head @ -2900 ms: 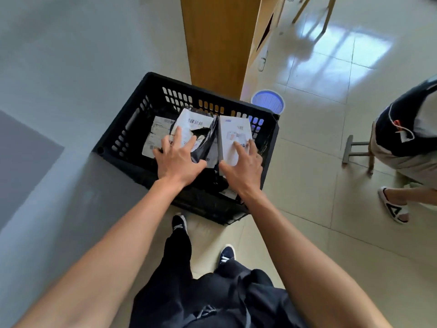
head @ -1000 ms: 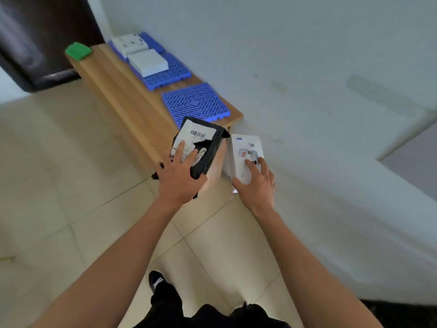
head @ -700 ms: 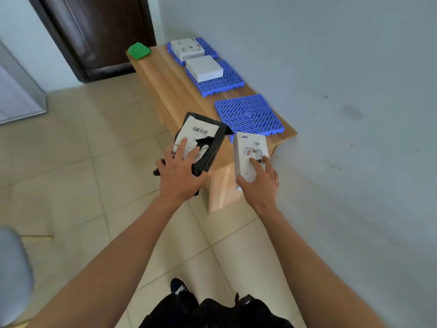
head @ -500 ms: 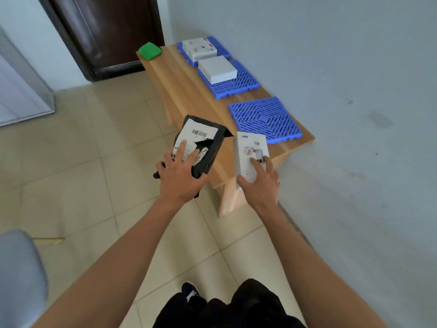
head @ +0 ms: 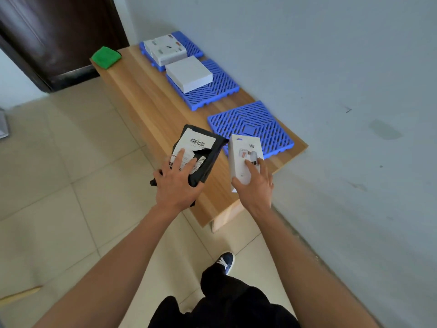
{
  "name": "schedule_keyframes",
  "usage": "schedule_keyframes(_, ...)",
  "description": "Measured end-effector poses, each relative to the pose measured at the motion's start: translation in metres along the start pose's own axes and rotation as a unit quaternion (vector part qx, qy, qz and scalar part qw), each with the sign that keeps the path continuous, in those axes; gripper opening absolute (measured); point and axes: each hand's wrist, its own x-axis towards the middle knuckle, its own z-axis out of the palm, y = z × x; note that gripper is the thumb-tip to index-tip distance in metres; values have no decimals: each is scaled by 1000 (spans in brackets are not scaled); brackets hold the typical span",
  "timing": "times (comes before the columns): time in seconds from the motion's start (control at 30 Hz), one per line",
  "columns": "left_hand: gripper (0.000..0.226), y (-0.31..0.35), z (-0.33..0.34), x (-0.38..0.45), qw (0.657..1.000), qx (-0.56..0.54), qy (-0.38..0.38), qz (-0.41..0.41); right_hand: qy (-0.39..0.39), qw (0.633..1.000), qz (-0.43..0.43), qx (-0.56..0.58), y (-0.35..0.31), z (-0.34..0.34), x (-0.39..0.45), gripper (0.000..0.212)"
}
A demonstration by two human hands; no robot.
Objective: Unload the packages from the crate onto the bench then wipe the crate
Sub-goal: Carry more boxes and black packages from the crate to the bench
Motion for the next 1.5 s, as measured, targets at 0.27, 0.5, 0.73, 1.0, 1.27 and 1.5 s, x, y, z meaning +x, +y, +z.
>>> schedule_keyframes(0.27, 72, 15, 11, 96, 998, 1, -49, 28, 11, 999, 30, 16, -7, -2, 78, 71)
schedule_keyframes(0.5, 77, 26, 37, 167, 991, 16, -115, 72, 25, 996, 73, 36, 5, -3, 114, 68)
schedule_keyframes(0.73, 80, 23, 78, 237, 975, -7, -171, 138, 74, 987, 134, 40, 1, 23, 144, 66)
schedule_keyframes(1.0, 76, 17, 127, 319, 948, -82, -198, 237, 151, 955, 256, 24, -38, 76, 184, 64)
schedule_keyframes(1.27, 70, 3, 162, 357, 925, -63, -220, 302, 186, 932, 311, 19, -63, 105, 221, 65)
schedule_keyframes(1.5, 74, 9, 176, 371, 912, -69, -239, 326, 191, 922, 337, 14, -69, 111, 233, 66)
